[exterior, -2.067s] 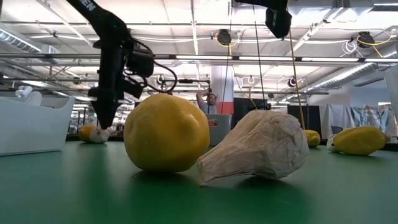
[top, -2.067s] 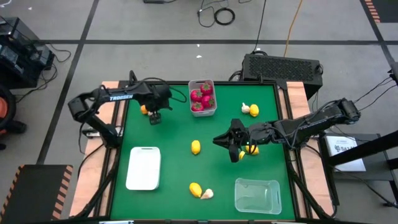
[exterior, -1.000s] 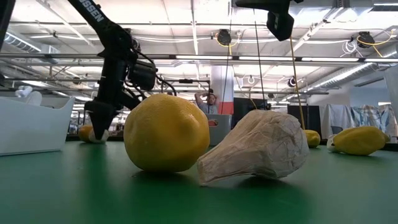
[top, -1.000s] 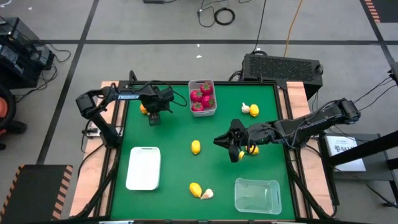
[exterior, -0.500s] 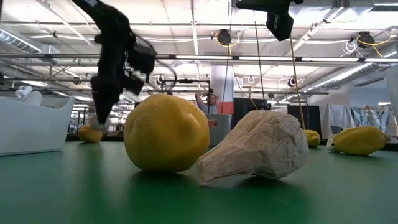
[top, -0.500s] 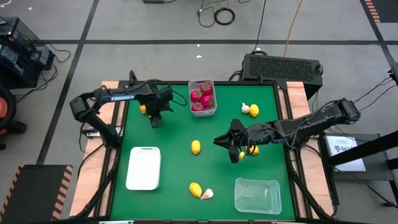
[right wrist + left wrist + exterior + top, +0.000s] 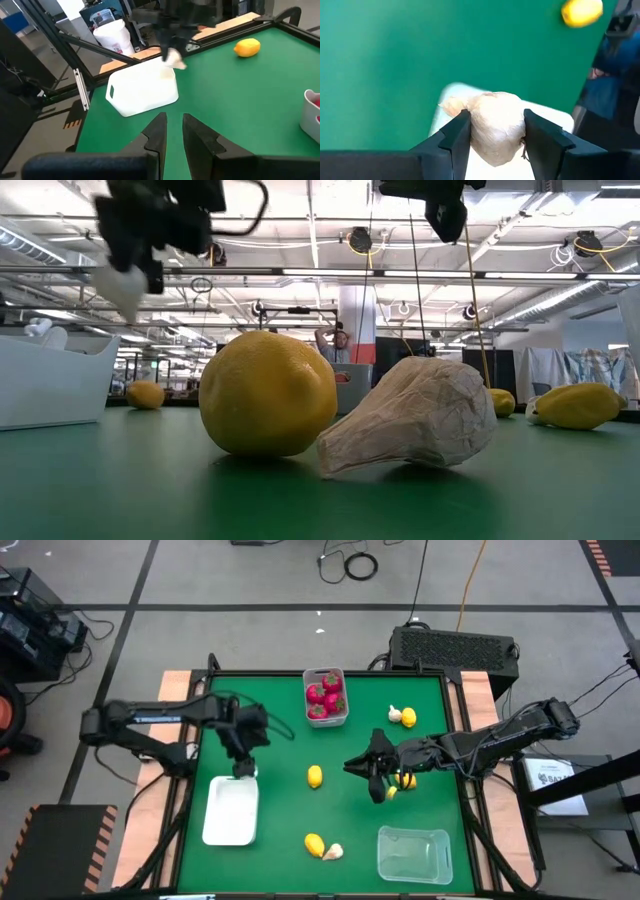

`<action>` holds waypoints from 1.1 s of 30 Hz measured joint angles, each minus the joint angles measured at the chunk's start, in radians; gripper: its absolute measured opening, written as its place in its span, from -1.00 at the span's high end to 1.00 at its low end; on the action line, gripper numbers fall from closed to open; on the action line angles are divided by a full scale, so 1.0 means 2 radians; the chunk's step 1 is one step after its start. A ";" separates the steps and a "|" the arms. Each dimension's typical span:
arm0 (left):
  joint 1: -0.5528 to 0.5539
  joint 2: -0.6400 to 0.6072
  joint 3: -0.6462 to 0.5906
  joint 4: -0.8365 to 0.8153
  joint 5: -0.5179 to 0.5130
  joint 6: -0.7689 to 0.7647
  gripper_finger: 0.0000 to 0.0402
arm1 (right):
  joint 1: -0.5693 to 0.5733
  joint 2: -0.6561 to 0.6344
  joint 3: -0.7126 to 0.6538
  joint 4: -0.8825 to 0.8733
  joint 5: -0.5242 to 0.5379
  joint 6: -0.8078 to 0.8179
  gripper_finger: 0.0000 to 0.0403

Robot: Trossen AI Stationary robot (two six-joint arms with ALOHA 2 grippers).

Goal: Sort produce into baskets
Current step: Put the garlic into the white bin

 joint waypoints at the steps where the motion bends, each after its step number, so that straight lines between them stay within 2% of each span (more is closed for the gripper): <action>1: -0.017 -0.002 0.000 -0.002 0.000 -0.013 0.19 | 0.000 0.000 0.000 -0.001 0.000 -0.004 0.74; 7: -0.111 -0.002 0.000 -0.002 -0.025 -0.074 0.19 | 0.000 0.000 0.000 -0.003 0.003 -0.029 0.74; 15: -0.194 -0.002 0.000 -0.002 -0.108 -0.181 0.19 | -0.004 0.000 0.000 -0.003 0.025 -0.038 0.74; 20: -0.225 -0.002 0.000 -0.004 -0.124 -0.219 0.19 | -0.012 0.000 0.000 -0.002 0.025 -0.040 0.74; 27: -0.252 -0.002 -0.001 -0.040 -0.161 -0.222 0.17 | -0.017 0.000 0.000 0.002 0.025 -0.039 0.74; 33: -0.263 -0.002 -0.001 -0.053 -0.178 -0.221 -0.08 | -0.016 0.000 0.000 0.002 0.025 -0.015 0.74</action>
